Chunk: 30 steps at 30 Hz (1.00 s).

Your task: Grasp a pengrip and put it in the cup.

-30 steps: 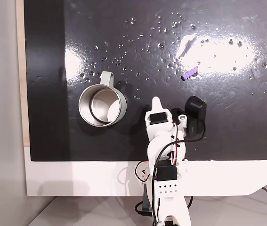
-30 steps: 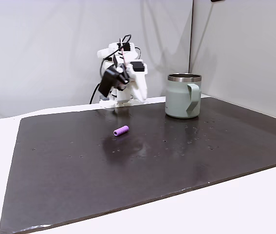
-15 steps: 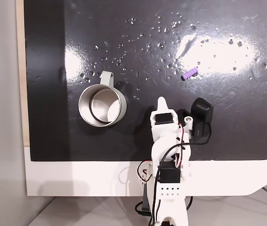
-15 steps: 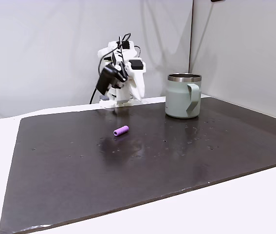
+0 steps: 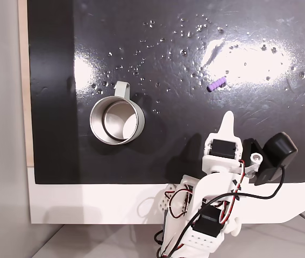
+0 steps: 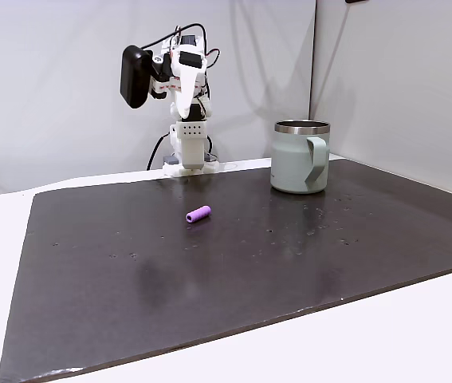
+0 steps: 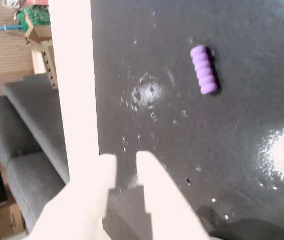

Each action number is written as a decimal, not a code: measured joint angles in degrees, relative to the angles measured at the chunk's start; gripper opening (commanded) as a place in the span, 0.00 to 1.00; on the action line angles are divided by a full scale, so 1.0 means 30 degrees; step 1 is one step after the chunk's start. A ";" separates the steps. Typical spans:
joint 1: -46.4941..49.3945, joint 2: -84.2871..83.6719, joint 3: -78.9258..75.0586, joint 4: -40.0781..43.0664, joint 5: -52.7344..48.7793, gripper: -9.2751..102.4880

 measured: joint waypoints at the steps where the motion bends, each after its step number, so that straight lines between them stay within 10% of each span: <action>1: 0.0205 -0.0937 -0.0557 0.0000 0.0000 0.08; 30: 0.1143 -2.5811 -1.5205 -0.1465 -0.3779 0.08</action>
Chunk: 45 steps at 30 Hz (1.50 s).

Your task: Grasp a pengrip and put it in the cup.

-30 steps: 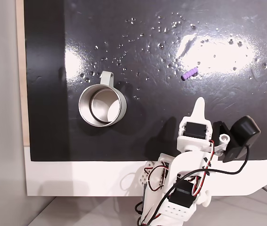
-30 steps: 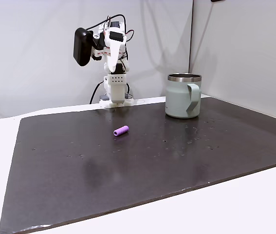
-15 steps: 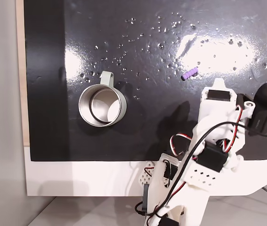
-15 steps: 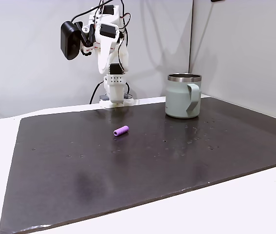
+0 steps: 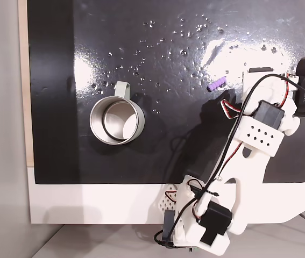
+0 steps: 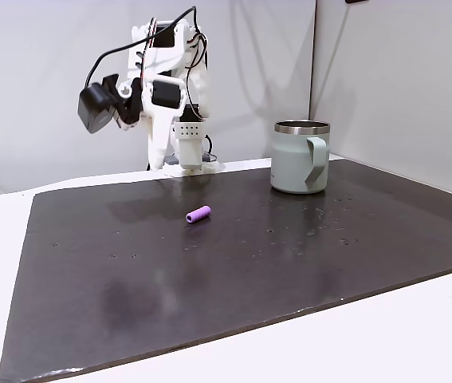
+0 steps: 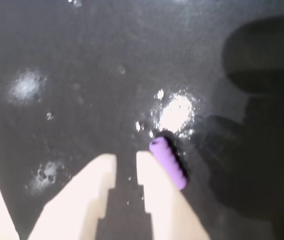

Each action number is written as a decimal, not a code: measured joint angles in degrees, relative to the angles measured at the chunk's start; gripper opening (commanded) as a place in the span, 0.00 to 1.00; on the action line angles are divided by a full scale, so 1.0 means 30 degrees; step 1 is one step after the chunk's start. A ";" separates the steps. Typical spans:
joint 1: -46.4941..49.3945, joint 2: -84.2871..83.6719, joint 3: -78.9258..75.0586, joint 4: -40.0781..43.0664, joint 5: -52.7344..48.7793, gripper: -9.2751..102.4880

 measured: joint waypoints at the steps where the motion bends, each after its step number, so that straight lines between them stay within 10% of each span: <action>1: 0.0000 -0.0469 -0.0264 0.0000 0.0000 0.08; 15: -0.1641 -0.4131 -0.2168 0.0586 0.0410 0.24; 45: -0.4014 -0.6973 -0.1318 0.2051 -0.2666 0.11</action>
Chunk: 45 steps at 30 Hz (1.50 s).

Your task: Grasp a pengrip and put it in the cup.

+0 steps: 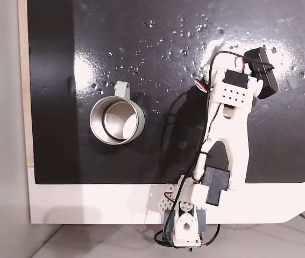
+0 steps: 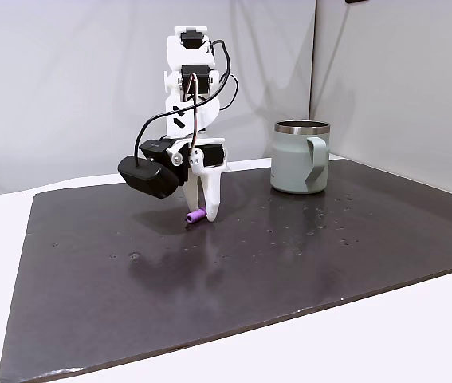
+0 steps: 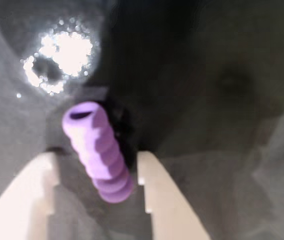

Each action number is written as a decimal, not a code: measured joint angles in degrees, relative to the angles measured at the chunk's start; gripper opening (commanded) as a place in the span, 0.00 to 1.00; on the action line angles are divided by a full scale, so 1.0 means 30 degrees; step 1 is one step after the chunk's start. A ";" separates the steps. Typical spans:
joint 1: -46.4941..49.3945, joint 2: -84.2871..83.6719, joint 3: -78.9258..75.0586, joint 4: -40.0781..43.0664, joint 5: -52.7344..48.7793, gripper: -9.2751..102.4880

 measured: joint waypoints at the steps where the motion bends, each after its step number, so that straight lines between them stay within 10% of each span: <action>1: -0.0059 0.0000 0.0000 0.0000 0.0000 0.09; 23: -0.1113 0.6504 0.0117 0.3809 -0.0527 0.08; 45: -1.2627 1.4941 0.0117 0.6709 0.8086 0.08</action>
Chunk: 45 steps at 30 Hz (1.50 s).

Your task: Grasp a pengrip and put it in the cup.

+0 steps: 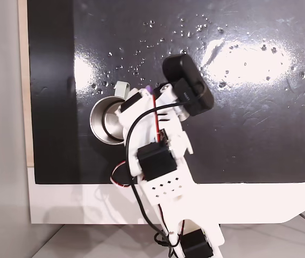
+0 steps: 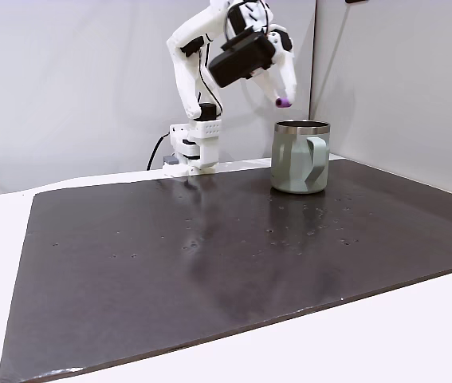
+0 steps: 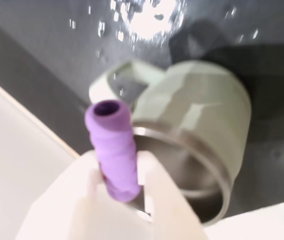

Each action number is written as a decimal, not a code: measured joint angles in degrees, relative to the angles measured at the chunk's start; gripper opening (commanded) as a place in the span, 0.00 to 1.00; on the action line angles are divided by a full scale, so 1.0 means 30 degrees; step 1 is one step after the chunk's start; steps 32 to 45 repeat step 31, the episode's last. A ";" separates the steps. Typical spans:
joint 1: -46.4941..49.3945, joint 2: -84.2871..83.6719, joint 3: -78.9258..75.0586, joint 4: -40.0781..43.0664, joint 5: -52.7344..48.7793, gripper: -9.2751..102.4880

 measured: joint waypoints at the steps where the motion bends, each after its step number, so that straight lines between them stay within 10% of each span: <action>1: -0.0469 0.0000 0.0000 0.0059 0.0352 0.08; 11: -0.3135 0.0000 0.0439 0.0586 0.1758 0.08; 17: -0.3486 0.0234 0.1465 0.0352 0.1758 0.27; 45: -0.3340 0.1318 0.2578 -0.0234 0.1641 0.28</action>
